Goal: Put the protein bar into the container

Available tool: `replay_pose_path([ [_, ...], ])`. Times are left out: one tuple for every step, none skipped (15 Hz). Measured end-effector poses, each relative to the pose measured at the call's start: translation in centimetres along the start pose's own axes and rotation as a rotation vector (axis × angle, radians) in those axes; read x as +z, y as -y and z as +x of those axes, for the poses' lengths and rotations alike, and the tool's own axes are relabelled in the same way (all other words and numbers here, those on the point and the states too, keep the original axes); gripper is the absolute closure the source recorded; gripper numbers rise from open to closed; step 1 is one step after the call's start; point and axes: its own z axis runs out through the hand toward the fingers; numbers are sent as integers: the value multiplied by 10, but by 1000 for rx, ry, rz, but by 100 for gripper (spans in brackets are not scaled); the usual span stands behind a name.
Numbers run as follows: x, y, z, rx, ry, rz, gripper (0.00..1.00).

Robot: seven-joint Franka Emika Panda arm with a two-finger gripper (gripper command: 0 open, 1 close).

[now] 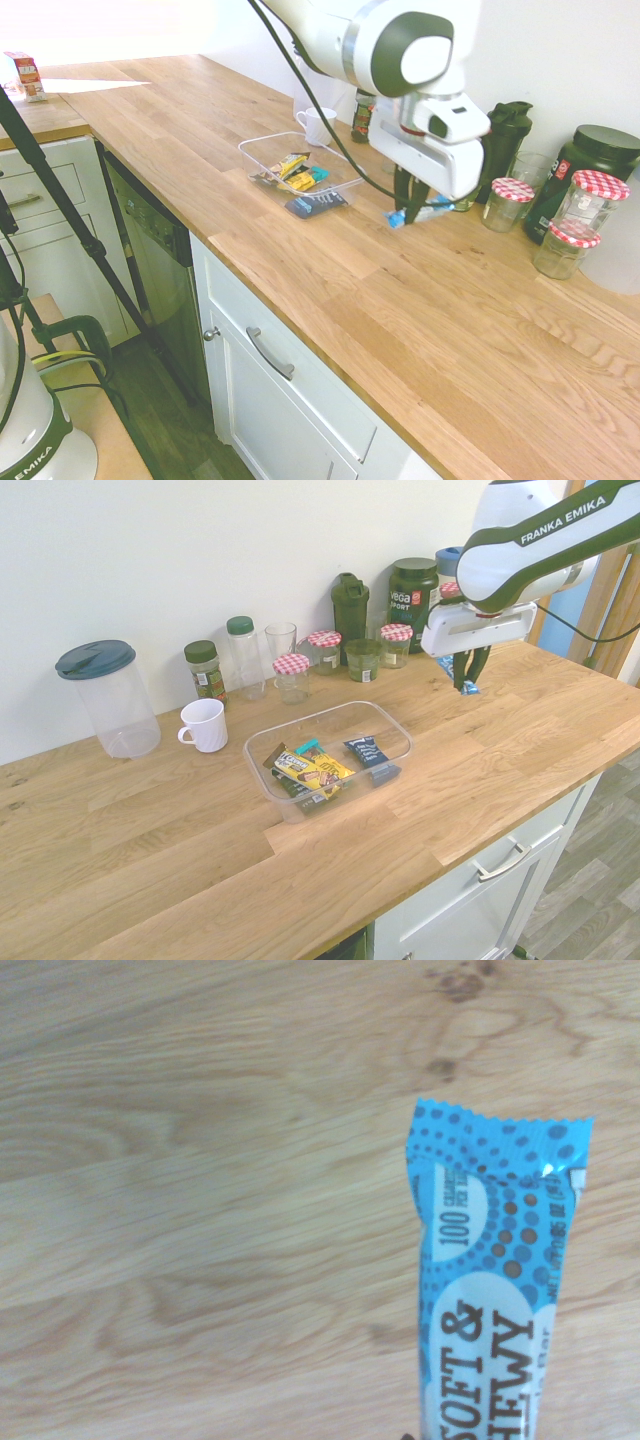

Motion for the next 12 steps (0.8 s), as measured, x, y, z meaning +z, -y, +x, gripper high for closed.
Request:
replay_pose_path([
  [-9, 11, -22, -14, -7, 2, 100],
  [-16, 24, -45, -30, -15, 7, 100],
  [-22, 37, -67, -46, -25, 11, 100],
  [-27, 49, -89, -56, -33, 9, 100],
  [-31, 60, -111, -67, -45, 7, 100],
  [-36, 72, -132, -76, -56, 5, 100],
  [-42, 83, -149, -81, -64, 3, 100],
  [-47, 93, -166, -85, -73, 0, 100],
  [-48, 104, -182, -86, -79, -4, 100],
  [-45, 113, -194, -85, -80, -12, 100],
  [-40, 122, -204, -88, -77, -22, 100],
  [-33, 130, -212, -90, -73, -30, 100],
])
